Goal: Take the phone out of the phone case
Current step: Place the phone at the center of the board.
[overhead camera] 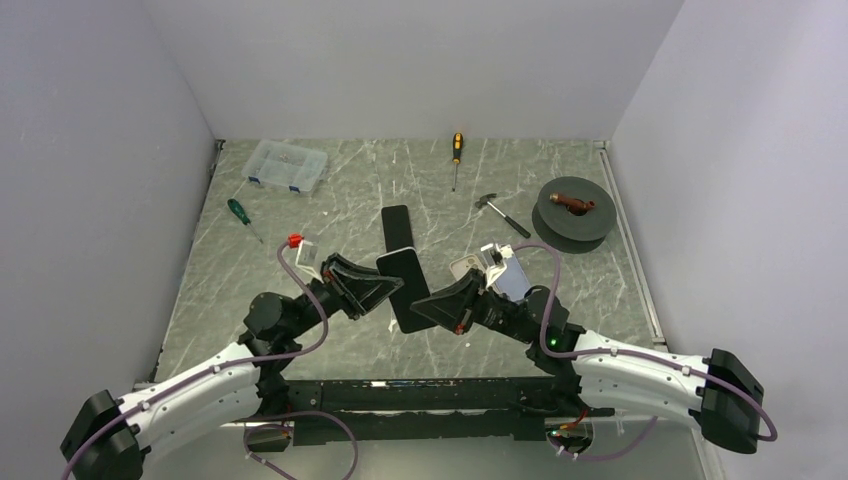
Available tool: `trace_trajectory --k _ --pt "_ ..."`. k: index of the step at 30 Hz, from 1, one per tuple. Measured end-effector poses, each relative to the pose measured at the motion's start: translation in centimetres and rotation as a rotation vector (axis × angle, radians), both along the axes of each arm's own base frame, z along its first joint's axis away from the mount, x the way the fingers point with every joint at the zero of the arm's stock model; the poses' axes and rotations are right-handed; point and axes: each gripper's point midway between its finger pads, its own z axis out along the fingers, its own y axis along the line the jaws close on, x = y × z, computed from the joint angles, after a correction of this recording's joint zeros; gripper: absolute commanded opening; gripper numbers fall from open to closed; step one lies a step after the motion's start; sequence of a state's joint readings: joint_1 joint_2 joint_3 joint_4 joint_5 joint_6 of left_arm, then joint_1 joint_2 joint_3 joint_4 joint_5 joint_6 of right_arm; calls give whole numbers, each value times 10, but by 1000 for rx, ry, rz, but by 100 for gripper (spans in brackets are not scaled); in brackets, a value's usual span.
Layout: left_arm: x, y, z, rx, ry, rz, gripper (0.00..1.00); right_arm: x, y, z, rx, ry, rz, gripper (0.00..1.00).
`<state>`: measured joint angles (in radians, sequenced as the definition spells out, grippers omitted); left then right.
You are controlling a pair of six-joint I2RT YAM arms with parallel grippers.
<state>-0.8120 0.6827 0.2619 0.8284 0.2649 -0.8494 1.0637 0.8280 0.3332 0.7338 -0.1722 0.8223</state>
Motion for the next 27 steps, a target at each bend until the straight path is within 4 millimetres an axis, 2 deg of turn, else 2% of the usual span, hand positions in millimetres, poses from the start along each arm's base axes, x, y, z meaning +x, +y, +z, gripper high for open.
trace_trajectory --k 1,2,4,5,7,8,12,15,17,20,23,25,27 --pt "0 -1 1 -7 7 -7 0 1 -1 0 0 0 -5 0" --pt "-1 -2 2 -19 19 -18 0 1 -1 0 2 -3 -7 11" --pt "-5 -3 8 -49 42 -54 0 -1 -3 4 10 -19 -1 53" --pt "-7 -4 11 -51 36 -66 0 -2 -3 5 13 -24 3 70" --pt "-7 -4 12 -39 29 -64 0 -3 -2 3 -2 -3 10 91" --pt "-5 -4 9 -25 37 -56 0 -3 -1 2 -28 9 11 98" --pt "2 7 -5 38 64 6 0 1 -1 9 -104 37 -8 100" --pt "7 26 -4 102 63 99 0 4 -15 13 -142 52 -63 100" --pt "12 40 8 152 53 177 0 8 -29 11 -168 71 -120 100" --pt "23 63 41 268 70 310 0 14 -49 -2 -220 111 -207 100" --pt "43 71 63 391 115 393 0 18 -65 -16 -244 140 -268 100" --pt "63 68 56 481 163 418 0 18 -71 -29 -245 156 -287 100" --pt "87 66 28 581 239 433 0 19 -74 -46 -269 178 -302 100"
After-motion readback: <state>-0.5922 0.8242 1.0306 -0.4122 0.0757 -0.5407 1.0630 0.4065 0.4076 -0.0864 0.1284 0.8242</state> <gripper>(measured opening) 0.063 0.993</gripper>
